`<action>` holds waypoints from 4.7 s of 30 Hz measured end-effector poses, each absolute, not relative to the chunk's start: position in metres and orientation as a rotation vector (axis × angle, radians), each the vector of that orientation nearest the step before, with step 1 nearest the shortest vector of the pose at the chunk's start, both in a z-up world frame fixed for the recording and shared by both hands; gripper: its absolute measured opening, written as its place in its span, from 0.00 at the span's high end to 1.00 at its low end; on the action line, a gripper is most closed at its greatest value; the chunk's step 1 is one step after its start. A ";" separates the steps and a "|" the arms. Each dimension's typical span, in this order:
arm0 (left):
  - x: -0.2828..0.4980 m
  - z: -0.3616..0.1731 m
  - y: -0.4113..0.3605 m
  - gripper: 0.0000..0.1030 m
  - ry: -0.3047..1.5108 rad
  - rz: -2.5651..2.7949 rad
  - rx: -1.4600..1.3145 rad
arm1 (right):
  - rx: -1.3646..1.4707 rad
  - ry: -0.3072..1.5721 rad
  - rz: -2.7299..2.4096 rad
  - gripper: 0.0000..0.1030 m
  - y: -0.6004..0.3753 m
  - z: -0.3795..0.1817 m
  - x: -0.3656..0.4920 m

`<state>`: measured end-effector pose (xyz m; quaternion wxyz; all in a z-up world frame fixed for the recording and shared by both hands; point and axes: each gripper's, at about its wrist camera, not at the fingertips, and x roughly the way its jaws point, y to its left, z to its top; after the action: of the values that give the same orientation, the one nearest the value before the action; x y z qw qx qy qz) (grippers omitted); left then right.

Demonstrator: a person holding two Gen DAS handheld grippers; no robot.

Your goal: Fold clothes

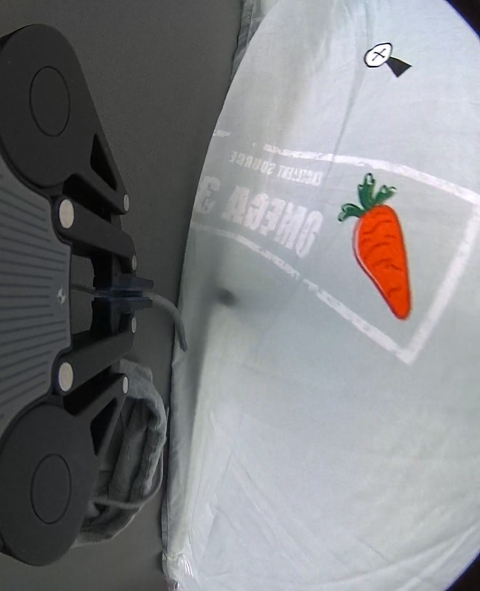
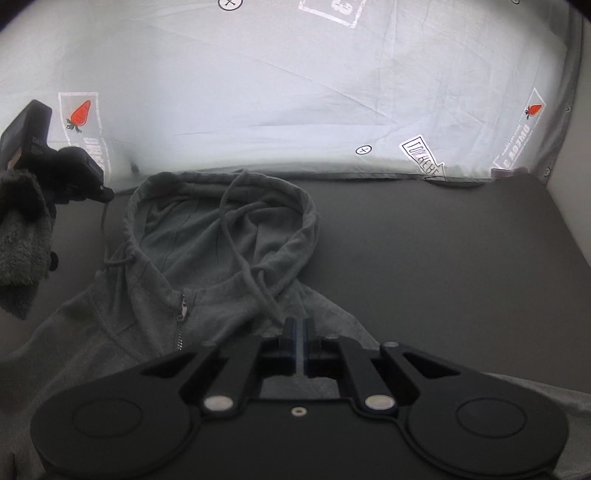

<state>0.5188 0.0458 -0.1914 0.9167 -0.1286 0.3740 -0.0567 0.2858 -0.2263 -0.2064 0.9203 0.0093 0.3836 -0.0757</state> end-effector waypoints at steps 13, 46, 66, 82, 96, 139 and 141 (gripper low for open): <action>0.356 -0.153 -0.002 0.98 0.947 -0.606 -0.333 | 0.072 0.720 -0.135 0.94 -0.250 -0.187 0.311; 0.308 -0.185 0.063 0.40 1.118 -0.266 -0.359 | 0.023 0.570 0.079 0.96 -0.217 -0.148 0.273; 0.080 -0.156 0.206 0.25 0.966 0.293 -0.433 | -0.111 1.003 0.303 0.37 -0.137 -0.218 0.094; -0.070 -0.205 0.332 0.20 0.971 0.681 -0.657 | 0.024 1.060 0.020 0.00 -0.117 -0.246 0.052; -0.070 -0.217 0.338 0.19 0.990 0.623 -0.545 | 0.080 1.018 -0.089 0.00 -0.110 -0.249 0.046; -0.035 -0.120 0.302 0.93 0.585 0.205 -0.741 | 0.097 0.977 -0.135 0.00 -0.111 -0.249 0.037; -0.002 -0.095 0.264 0.93 0.535 0.053 -0.692 | 0.098 0.989 -0.123 0.00 -0.114 -0.248 0.036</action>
<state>-0.0022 0.2637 -0.0946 0.9054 -0.3352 0.2592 0.0256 0.0365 -0.1138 -0.2478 0.8773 0.0470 0.4740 -0.0591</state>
